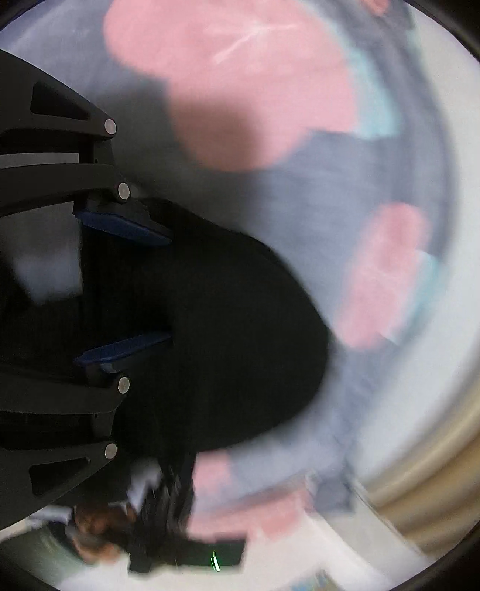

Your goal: Fold large clothes

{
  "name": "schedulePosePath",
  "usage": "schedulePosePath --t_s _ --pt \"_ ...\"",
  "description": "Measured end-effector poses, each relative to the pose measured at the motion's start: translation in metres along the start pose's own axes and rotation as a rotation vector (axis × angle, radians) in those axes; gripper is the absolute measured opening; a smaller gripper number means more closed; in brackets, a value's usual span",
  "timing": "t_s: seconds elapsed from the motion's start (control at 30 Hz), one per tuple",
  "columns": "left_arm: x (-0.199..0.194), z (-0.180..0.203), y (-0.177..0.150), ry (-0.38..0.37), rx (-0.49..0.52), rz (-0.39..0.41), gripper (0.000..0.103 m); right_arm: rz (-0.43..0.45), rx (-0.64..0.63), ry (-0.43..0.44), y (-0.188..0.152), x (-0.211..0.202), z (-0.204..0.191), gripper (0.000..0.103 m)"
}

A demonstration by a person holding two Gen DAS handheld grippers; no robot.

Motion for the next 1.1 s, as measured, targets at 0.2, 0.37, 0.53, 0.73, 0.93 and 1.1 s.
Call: schedulePosePath --t_s 0.2,0.37,0.53,0.73,0.93,1.1 --pt "0.000 -0.001 -0.004 0.006 -0.014 0.039 0.048 -0.002 0.032 0.047 0.000 0.001 0.009 0.031" --pt "-0.062 0.030 0.012 -0.062 0.092 0.185 0.047 0.097 -0.024 0.102 0.022 -0.055 -0.014 0.035" --pt "-0.066 0.051 0.048 -0.088 0.137 0.239 0.047 0.178 -0.080 0.112 0.068 -0.065 -0.050 0.036" --pt "0.014 0.022 0.048 -0.045 0.044 0.083 0.046 0.029 -0.071 0.063 0.072 0.007 -0.052 0.034" --pt "0.019 0.018 0.045 -0.070 0.062 0.085 0.046 0.013 -0.059 0.113 0.061 0.007 -0.038 0.034" --pt "-0.024 0.025 0.058 -0.177 0.149 0.141 0.048 0.042 -0.130 0.172 0.071 -0.032 -0.029 0.045"
Point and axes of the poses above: each gripper's, at about its wrist camera, not at the fingertips, and x roughly the way its jaws point, z to its right, y to its top, the point moved 1 cm from there along x, roughly the way its jaws point, and after that the axes turned 7 degrees about x, right-handed, at the moved point
